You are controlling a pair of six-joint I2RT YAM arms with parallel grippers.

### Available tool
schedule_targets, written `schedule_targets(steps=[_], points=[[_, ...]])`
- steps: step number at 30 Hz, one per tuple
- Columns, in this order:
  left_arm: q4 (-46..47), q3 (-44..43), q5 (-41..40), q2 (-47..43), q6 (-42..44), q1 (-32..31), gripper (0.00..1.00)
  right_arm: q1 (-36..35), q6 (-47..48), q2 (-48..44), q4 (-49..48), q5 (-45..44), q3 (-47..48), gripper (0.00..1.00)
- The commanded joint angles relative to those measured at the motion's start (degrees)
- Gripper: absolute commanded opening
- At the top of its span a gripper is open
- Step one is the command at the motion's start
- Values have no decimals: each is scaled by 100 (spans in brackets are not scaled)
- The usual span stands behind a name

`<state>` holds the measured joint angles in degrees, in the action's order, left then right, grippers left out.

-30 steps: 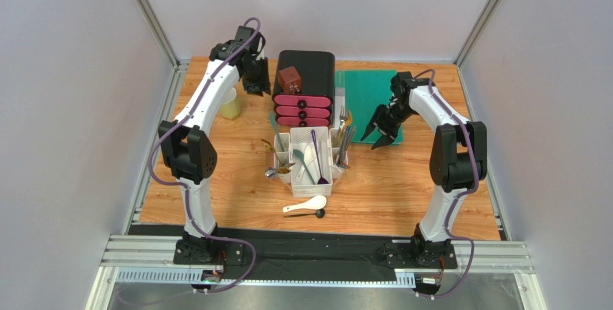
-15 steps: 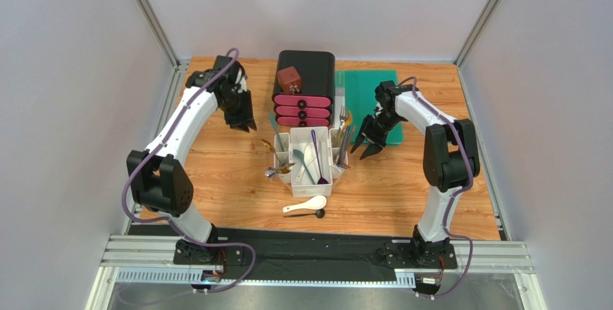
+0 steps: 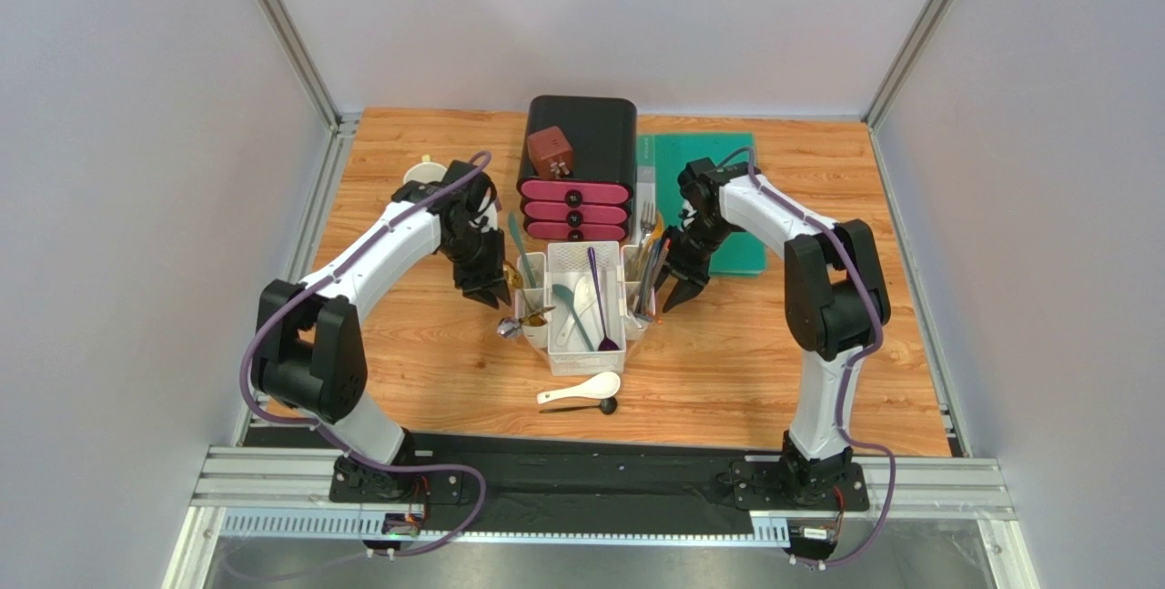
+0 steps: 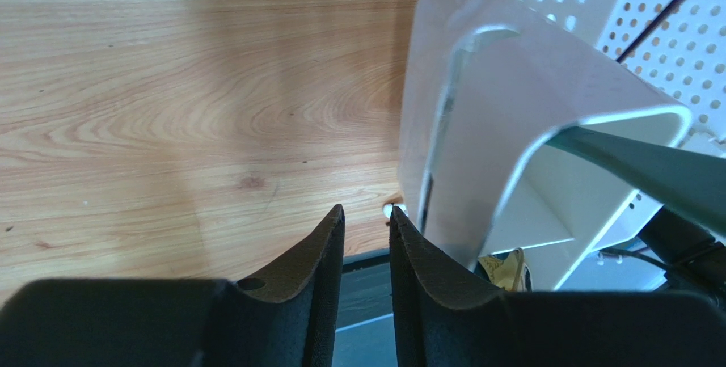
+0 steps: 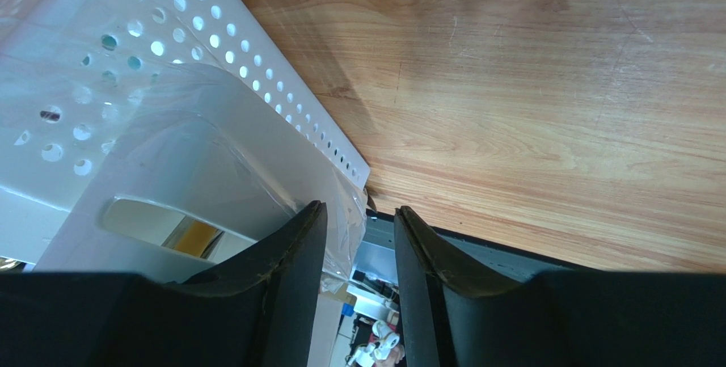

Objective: Sort the eating utensils into containers
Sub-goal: Move the storage box to the center of the board.

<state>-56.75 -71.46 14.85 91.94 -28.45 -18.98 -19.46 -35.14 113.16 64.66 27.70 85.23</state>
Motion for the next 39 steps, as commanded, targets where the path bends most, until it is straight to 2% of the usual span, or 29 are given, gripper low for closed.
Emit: schedule_targets(steps=[1,5,20,28,30,33,35,39], points=[[471,80,149,-115,-196,-281,32,-145,-178,21,-85,262,187,42],[639,-113,97,113,-337,-483,32,-163,-265,57,-156,271,222,42],[631,-808,0,772,-275,-492,32,-172,-389,443,-209,297,872,42],[560,-1044,-430,799,-118,-492,37,-172,-371,549,-182,315,1127,45],[358,-1168,-797,860,-117,-484,40,-163,-267,558,-86,306,1206,47],[217,-1213,-1272,651,-152,-396,45,-67,-29,488,195,95,1233,50],[305,-967,-1388,396,-196,-221,45,65,-2,312,240,-28,1102,50],[393,-475,-1659,-658,4,210,45,294,-64,-180,143,-204,601,51]])
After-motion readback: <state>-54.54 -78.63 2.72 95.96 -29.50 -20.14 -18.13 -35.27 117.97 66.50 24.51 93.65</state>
